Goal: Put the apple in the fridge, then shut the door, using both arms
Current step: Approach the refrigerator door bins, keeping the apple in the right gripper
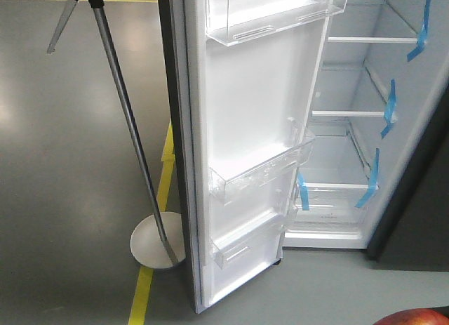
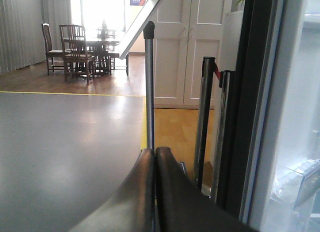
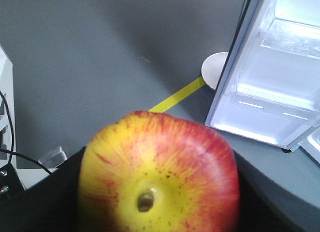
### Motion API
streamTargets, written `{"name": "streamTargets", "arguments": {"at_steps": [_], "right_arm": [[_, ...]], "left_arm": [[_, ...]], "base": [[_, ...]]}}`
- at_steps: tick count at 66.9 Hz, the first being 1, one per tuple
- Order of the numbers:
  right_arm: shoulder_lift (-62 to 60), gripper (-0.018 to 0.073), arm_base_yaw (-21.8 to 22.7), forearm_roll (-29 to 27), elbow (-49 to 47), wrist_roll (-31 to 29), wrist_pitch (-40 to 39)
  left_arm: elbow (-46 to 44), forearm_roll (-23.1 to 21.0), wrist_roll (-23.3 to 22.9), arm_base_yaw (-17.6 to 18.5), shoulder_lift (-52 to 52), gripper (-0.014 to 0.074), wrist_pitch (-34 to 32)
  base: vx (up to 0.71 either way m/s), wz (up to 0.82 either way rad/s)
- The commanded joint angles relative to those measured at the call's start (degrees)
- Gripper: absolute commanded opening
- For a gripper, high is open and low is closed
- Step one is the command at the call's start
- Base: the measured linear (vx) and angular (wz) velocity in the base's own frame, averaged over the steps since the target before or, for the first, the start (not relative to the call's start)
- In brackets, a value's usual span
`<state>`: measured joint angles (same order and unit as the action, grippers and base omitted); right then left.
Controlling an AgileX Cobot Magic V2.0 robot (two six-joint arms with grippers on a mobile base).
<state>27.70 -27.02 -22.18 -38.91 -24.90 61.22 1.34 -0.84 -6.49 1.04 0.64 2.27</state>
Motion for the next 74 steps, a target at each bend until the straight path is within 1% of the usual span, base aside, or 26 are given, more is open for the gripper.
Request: {"name": "streamTargets", "arguments": {"at_steps": [1, 74], "right_arm": [[0.34, 0.0159, -0.05, -1.46, -1.50, -0.51, -3.53], [0.34, 0.0159, -0.05, -1.46, -1.50, -0.51, -3.53]], "left_arm": [[-0.95, -0.32, -0.20, 0.42, 0.91, -0.0006, -4.39], [-0.95, -0.32, -0.20, 0.42, 0.91, -0.0006, -4.39]], "base": [[0.13, -0.02], [0.09, -0.03]]}}
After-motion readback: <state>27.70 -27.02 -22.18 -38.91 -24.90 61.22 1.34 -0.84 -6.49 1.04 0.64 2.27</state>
